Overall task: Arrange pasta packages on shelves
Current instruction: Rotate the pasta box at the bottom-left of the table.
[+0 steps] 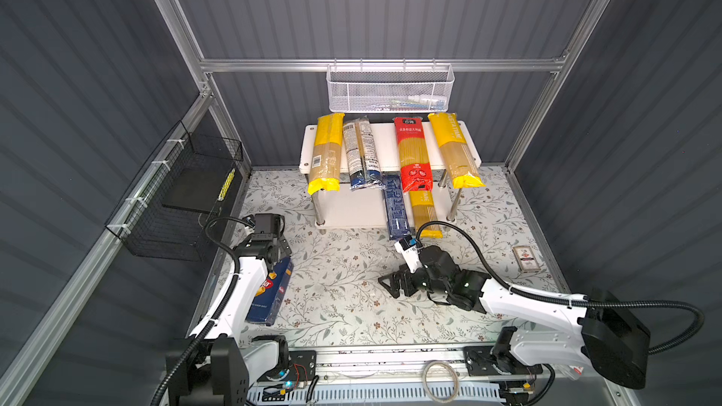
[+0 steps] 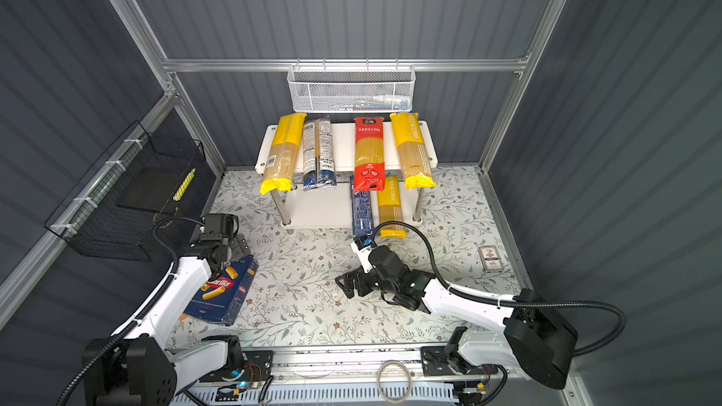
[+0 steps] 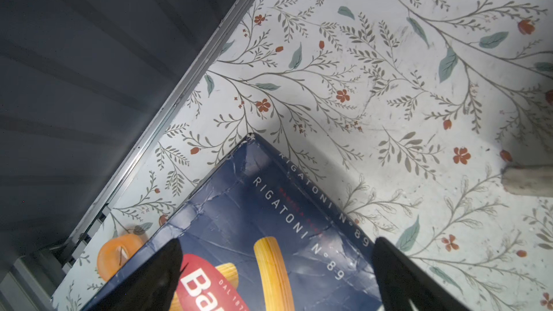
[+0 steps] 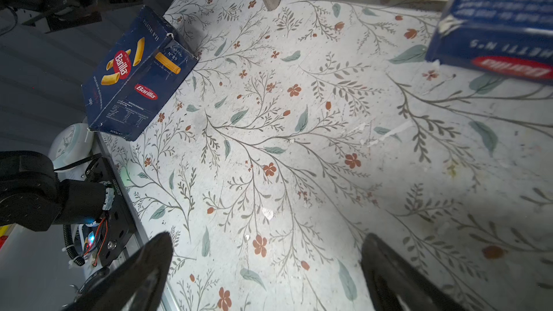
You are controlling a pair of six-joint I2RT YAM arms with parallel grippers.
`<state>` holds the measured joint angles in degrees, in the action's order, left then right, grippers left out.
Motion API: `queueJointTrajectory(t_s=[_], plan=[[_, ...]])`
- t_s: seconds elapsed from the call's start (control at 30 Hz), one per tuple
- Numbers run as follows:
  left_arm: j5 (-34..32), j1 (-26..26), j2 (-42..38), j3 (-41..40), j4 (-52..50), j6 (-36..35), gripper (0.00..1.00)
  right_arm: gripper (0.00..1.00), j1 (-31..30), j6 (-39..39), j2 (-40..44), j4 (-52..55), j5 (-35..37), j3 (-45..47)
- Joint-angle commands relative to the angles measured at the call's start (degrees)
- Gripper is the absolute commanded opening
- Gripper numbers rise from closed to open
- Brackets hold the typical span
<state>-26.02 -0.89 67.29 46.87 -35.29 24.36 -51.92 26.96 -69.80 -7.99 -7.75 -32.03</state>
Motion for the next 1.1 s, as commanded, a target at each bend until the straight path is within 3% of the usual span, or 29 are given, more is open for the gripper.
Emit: queueJointTrajectory(t_s=[0.0, 0.33, 0.77, 0.93, 1.07], plan=[[2.72, 3.04, 2.85, 1.77, 0.77, -1.54, 1.0, 0.99, -0.2, 0.19, 1.48, -1.26, -0.29, 1.05], [6.83, 12.69, 2.44, 0.08, 5.14, -1.9, 1.0, 0.99, -0.2, 0.24, 2.51, -0.32, -1.74, 1.2], [8.48, 17.94, 6.76, -3.28, 12.37, -1.48, 1.0, 0.99, -0.28, 1.19, 3.73, 0.65, -2.97, 1.57], [17.24, 20.13, 8.45, -5.54, 14.0, -1.09, 1.0, 0.99, -0.29, 1.72, 4.67, 0.16, -1.83, 2.3], [20.51, 20.39, 9.94, -6.11, 14.04, -1.02, 1.0, 0.99, -0.29, 2.15, 4.67, 0.25, -1.9, 1.99]])
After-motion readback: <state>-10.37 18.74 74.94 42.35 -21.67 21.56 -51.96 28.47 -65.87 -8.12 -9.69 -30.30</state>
